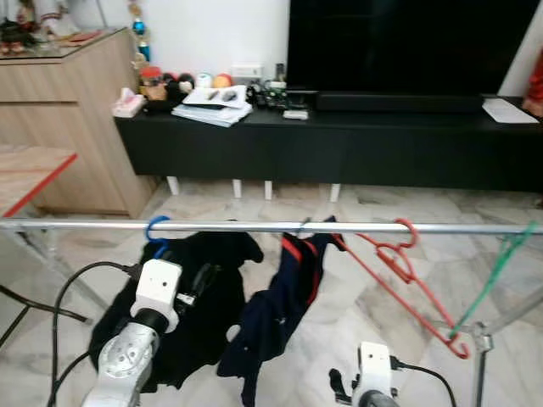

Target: Hang hanger

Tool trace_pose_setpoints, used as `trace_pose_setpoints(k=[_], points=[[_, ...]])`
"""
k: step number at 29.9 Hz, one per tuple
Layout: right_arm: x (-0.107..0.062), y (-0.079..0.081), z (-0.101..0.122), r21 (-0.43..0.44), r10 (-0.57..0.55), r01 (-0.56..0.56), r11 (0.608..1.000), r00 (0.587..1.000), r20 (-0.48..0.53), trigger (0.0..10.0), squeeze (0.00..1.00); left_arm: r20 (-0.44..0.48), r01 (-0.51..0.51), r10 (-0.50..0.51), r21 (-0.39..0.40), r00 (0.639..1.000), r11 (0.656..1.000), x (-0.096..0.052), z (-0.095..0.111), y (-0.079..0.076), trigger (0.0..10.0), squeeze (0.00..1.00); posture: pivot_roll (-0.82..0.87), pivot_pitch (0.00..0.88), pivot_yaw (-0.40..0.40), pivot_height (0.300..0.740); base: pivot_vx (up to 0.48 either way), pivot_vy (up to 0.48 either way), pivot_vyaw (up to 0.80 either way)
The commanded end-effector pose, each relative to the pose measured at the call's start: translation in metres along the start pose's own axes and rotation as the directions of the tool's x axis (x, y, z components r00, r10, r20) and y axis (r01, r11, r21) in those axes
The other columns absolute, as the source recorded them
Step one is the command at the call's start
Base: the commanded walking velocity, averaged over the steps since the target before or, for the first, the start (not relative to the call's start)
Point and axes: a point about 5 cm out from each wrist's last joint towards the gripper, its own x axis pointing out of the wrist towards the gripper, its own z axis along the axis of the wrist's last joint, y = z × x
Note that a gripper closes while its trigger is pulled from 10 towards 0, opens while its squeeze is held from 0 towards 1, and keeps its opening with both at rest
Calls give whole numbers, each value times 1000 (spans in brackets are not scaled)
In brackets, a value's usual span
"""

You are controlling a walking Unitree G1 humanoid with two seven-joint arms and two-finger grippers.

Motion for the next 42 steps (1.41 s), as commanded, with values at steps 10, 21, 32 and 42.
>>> trace_pose_setpoints(k=[10,21,32,42], points=[[0,7,0,-13,18,-18,1000,1000,-10,10000,0,-68,159,-159,3,985,987,0,-4,-10,10000,0,65,0,35,740,0,-238,0],[1,7,7,-10,23,-23,1000,1000,5,10000,0,-216,109,-88,90,973,990,22,-18,10,10000,0,66,0,27,740,0,0,0],[1,9,8,4,22,-22,1000,1000,11,10000,0,-205,89,-75,57,976,994,30,-14,17,10000,0,57,0,39,740,0,218,0],[1,8,10,-1,23,-23,1000,1000,10,10000,0,-159,183,-176,24,971,983,33,-10,4,10000,0,64,0,31,740,0,174,0]])
